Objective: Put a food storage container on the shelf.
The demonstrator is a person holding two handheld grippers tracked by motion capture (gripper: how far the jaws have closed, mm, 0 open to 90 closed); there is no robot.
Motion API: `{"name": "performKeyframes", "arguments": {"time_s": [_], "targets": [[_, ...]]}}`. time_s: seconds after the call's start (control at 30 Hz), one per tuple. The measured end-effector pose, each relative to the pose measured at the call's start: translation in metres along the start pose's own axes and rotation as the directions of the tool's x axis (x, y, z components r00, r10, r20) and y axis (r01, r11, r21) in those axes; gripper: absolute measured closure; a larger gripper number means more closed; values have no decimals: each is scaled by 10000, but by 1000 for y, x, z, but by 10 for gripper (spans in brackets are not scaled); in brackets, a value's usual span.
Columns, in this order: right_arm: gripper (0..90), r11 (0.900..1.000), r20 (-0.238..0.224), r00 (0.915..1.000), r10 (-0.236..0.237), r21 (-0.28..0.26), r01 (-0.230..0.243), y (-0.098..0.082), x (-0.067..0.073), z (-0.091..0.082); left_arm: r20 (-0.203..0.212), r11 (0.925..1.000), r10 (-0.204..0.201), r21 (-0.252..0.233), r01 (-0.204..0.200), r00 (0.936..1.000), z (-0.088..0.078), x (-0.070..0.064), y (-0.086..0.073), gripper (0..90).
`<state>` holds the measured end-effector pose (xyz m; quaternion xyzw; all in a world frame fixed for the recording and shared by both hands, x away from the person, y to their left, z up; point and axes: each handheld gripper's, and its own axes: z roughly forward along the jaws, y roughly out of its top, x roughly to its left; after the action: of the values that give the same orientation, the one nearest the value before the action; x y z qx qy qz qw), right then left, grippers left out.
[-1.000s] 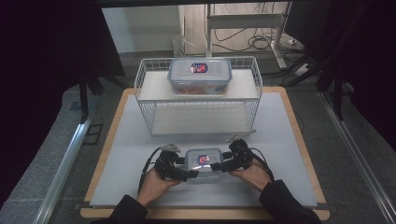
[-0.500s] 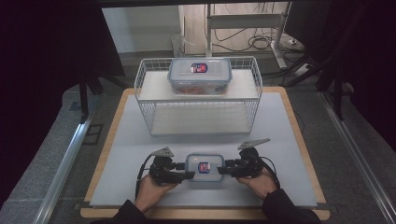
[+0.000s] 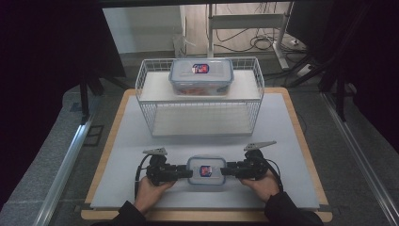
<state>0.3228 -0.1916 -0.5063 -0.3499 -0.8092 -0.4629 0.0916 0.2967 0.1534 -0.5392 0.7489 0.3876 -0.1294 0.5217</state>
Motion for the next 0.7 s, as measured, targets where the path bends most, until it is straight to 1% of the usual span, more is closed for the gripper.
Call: {"name": "performKeyframes", "arguments": {"time_s": [0.07, 0.13, 0.2, 0.23, 0.33, 0.4, 0.47, 0.5, 0.63, 0.67, 0.7], "targets": [[576, 9999, -62, 9999, 104, -69, -105, -1, -1, 0, 23, 10000, -43, -18, 43, 10000, 0, 0, 0, 562], [575, 9995, -184, 9994, 300, -90, -301, -2, -3, 1, 6, 10000, 5, -5, -5, 10000, 0, 0, 1, 563], [570, 9981, -467, 9970, 611, -7, -612, -4, -5, 1, 1, 10000, -68, -8, 68, 10000, 0, 0, 0, 564], [570, 9975, -538, 9960, 709, -16, -711, -5, -6, 3, 26, 9999, -146, -20, 146, 9999, 0, 1, 0, 564], [572, 9958, -615, 9940, 908, -37, -912, -5, -7, 3, 84, 9996, -273, -39, 274, 9996, 0, 2, 0, 565], [573, 9950, -548, 9936, 989, -95, -996, -5, -6, 3, 63, 9991, -376, -186, 377, 9993, 0, 2, 0, 566], [575, 9941, -558, 9930, 1043, -239, -1058, -4, -5, 3, 163, 9982, -460, -378, 466, 9988, -3, 2, 3, 568], [577, 9940, -575, 9931, 1021, -334, -1041, -2, -4, 1, 208, 9977, -438, -518, 448, 9988, -5, 1, 6, 570], [587, 9939, -678, 9950, 731, -779, -783, 7, 1, -6, 241, 9972, -169, -731, 186, 9996, -13, -4, 15, 576], [589, 9928, -771, 9941, 760, -872, -826, 9, 1, -8, 182, 9973, 10, -731, 3, 9998, -14, -6, 18, 578], [589, 9927, -771, 9945, 711, -915, -781, 11, 2, -9, 108, 9973, 87, -731, -79, 9999, -16, -7, 21, 578]]}}
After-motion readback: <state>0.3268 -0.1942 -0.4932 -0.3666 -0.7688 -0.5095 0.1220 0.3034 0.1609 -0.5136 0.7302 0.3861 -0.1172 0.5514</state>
